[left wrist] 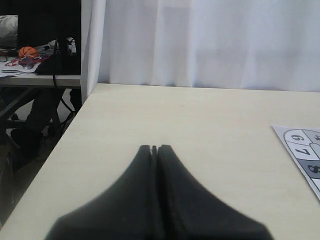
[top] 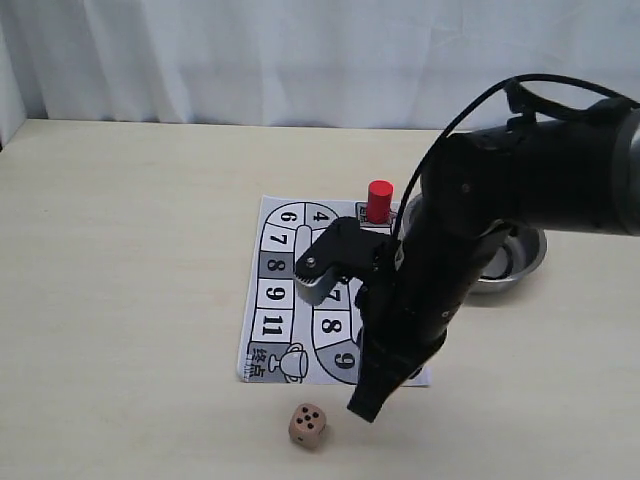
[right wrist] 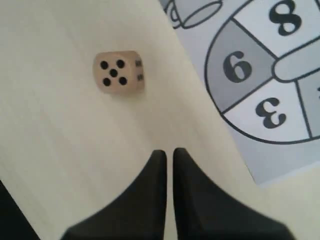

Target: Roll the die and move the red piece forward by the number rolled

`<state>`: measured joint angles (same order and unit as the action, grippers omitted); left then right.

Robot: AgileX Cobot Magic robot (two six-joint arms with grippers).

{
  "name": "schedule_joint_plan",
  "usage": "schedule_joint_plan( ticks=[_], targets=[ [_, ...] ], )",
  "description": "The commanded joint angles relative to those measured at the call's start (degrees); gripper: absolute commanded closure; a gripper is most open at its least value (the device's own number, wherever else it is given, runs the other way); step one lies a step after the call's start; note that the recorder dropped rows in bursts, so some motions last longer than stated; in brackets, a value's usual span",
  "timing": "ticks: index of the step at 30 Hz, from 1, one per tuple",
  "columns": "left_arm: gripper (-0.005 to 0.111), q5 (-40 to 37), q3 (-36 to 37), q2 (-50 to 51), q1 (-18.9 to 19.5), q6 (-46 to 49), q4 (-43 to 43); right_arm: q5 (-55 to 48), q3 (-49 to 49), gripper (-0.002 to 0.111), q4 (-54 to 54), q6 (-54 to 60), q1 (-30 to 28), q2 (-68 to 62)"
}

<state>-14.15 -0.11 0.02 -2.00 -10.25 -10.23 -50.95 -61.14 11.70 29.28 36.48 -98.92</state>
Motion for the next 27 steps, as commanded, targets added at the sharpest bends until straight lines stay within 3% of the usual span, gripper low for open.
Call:
schedule_joint_plan(
  ticks=[1, 9, 27],
  targets=[
    [0.107, 0.7, 0.1, 0.0, 0.0, -0.2, 0.2, 0.1, -0.2, 0.104, -0.9, -0.2, 3.1, 0.0],
    [0.107, 0.7, 0.1, 0.0, 0.0, -0.2, 0.2, -1.1, 0.0, 0.104, -0.6, 0.0, 6.4, -4.3],
    [0.107, 0.7, 0.1, 0.0, 0.0, -0.2, 0.2, 0.9, 0.0, 0.104, 1.3, 0.5, 6.4, -13.2]
  ],
)
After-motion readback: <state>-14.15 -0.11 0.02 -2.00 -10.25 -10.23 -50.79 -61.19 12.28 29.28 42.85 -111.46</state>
